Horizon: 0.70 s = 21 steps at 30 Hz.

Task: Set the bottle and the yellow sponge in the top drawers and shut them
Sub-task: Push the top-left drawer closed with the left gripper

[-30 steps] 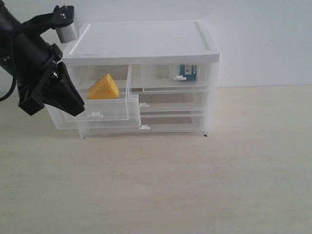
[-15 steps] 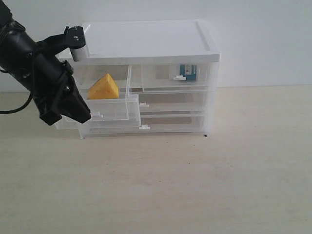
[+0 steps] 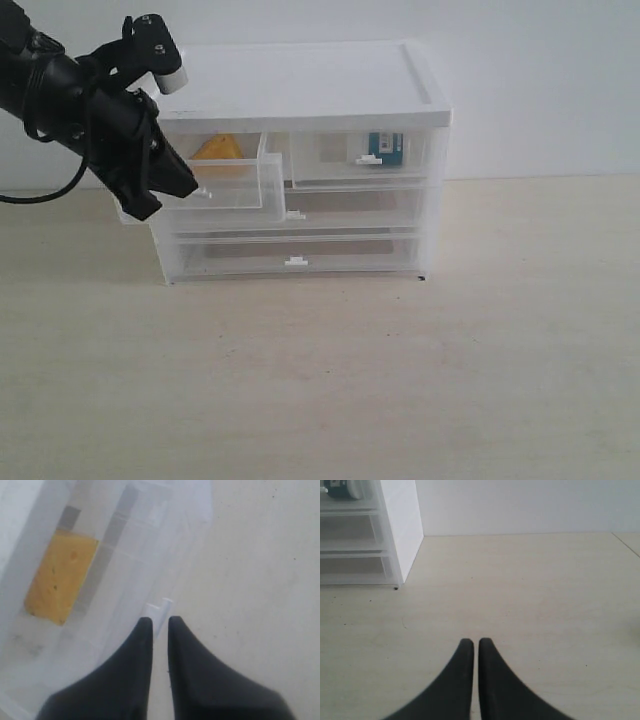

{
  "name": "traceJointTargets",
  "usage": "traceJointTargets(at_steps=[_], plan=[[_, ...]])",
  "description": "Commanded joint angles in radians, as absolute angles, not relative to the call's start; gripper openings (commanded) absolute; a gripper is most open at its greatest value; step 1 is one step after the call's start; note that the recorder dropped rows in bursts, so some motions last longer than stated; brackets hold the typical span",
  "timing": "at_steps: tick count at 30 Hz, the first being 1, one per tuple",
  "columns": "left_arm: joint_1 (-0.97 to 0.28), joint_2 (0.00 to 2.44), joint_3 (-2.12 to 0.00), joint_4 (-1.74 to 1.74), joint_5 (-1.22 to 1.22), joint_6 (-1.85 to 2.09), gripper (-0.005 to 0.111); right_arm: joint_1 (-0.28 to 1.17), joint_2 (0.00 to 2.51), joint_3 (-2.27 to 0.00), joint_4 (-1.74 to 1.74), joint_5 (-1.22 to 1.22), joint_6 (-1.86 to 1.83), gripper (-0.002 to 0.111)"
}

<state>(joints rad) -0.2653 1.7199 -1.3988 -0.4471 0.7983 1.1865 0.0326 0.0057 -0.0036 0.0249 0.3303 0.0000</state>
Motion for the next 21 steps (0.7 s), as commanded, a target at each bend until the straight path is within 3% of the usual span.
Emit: traceJointTargets(at_steps=[1,16,21], plan=[[-0.266,1.722,-1.397,-0.497,0.68,1.175,0.01,0.03,0.0,0.0,0.021,0.322,0.0,0.001],[-0.266,1.801,-1.397,-0.516,0.365,1.175,0.01,0.03,0.0,0.0,0.021,0.322,0.0,0.001],[-0.266,1.799,-1.397,-0.516,0.398,1.175,0.01,0.03,0.0,0.0,0.021,0.322,0.0,0.001]])
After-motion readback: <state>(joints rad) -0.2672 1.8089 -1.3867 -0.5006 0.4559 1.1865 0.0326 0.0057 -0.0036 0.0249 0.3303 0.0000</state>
